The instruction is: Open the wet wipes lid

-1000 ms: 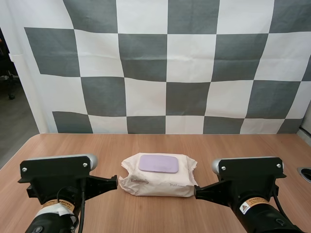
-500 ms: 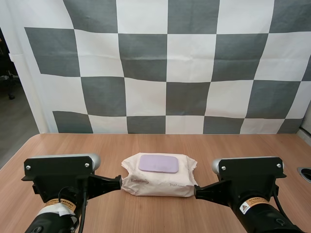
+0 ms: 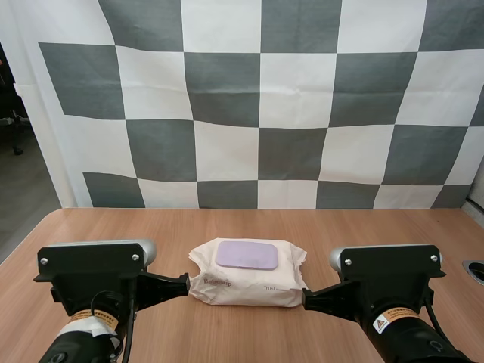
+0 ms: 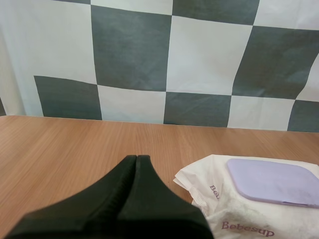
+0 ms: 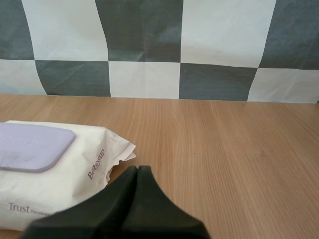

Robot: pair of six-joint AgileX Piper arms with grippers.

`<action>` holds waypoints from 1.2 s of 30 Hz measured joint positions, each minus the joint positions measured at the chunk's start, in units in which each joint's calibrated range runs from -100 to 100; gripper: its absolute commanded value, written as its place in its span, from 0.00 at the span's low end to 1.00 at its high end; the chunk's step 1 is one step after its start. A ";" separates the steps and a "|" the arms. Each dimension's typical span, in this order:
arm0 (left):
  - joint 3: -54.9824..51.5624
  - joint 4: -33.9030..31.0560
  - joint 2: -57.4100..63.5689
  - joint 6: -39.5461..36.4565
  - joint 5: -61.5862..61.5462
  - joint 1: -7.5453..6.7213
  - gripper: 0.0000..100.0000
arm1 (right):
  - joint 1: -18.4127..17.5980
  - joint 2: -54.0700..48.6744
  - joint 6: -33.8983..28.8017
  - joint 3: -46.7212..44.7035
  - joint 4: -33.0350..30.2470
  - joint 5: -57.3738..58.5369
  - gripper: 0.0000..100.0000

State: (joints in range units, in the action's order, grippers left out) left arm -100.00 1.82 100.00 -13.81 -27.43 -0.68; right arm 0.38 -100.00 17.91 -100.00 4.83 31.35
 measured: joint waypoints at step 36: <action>3.08 -3.42 0.00 0.00 -0.53 0.00 0.00 | 0.00 0.00 1.80 0.41 4.31 0.58 0.00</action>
State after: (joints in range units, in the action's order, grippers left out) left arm -96.92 -1.60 100.00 -13.81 -27.96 -0.68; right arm 0.38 -100.00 19.71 -99.59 9.14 31.92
